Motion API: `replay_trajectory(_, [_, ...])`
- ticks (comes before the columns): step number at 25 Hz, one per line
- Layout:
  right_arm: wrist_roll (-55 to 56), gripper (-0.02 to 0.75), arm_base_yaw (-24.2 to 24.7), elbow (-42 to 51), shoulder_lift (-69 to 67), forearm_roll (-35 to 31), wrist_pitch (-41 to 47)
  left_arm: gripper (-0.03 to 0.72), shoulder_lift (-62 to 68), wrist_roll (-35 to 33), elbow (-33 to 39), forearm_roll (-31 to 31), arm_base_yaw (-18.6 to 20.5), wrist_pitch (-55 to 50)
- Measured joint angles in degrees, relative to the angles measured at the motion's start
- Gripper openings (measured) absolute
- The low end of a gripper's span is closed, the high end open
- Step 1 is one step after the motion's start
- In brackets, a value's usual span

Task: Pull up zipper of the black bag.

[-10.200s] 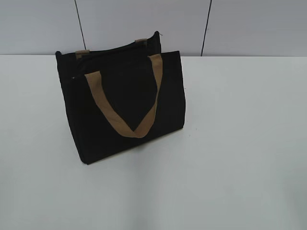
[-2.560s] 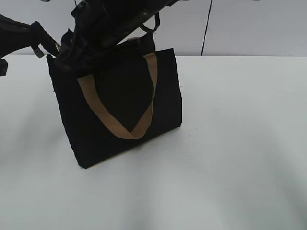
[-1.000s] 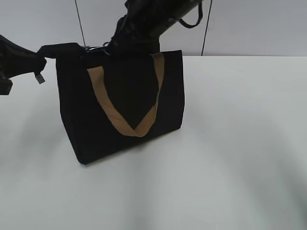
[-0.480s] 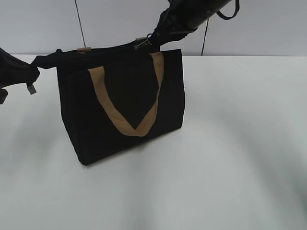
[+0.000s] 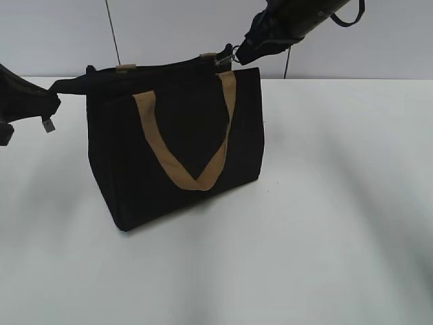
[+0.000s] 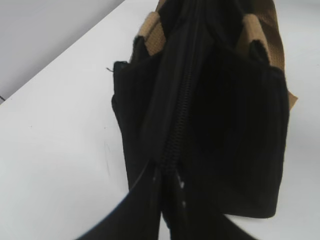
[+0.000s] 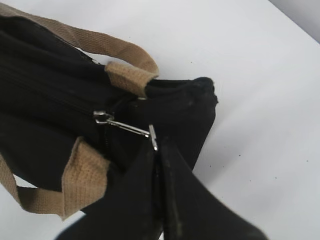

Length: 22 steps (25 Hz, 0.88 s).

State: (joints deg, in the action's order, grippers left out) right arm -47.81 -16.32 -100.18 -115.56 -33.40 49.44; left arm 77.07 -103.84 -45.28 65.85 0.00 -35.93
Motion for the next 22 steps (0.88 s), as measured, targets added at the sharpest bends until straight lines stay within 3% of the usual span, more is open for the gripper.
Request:
replay_trajectory(3, [-0.13, -0.009, 0.07, 0.0, 0.0, -0.06, 0.5, 0.006, 0.0, 0.0, 0.0, 0.4, 0.0, 0.05])
replay_trajectory(6, [-1.9, 0.083, 0.73, 0.0, 0.0, -0.65, 1.29, 0.058, 0.0, 0.0, 0.0, 1.0, 0.12, 0.24])
replay_trajectory(9, [-2.57, 0.271, 1.59, 0.0, 0.0, -1.23, 1.79, 0.223, 0.0, 0.0, 0.0, 2.68, 0.31, 0.92])
replay_trajectory(11, [-2.68, 0.375, 1.69, 0.0, 0.37, -1.54, 2.68, 0.391, 0.0, 0.06, 0.0, 4.49, 0.31, 1.78])
replay_trajectory(14, [-3.01, 0.432, 1.69, 0.0, 2.05, -1.92, 3.68, 0.578, 0.0, 0.06, 0.0, 6.96, 0.37, 1.72])
replay_trajectory(15, [-3.3, 0.438, 1.69, 0.0, 2.78, -1.99, 3.74, 0.608, 0.0, 0.35, 0.0, 7.48, 0.37, 1.67])
replay_trajectory(19, [-4.21, 0.448, 1.8, 0.0, 6.23, -1.93, 4.47, 0.645, 0.0, 7.26, 0.0, 8.18, 0.37, 1.54])
replay_trajectory(22, [-3.56, 0.449, 1.8, 0.0, 8.31, 0.25, 5.95, 0.648, 0.0, 17.21, -1.04, 2.56, 0.37, -0.39])
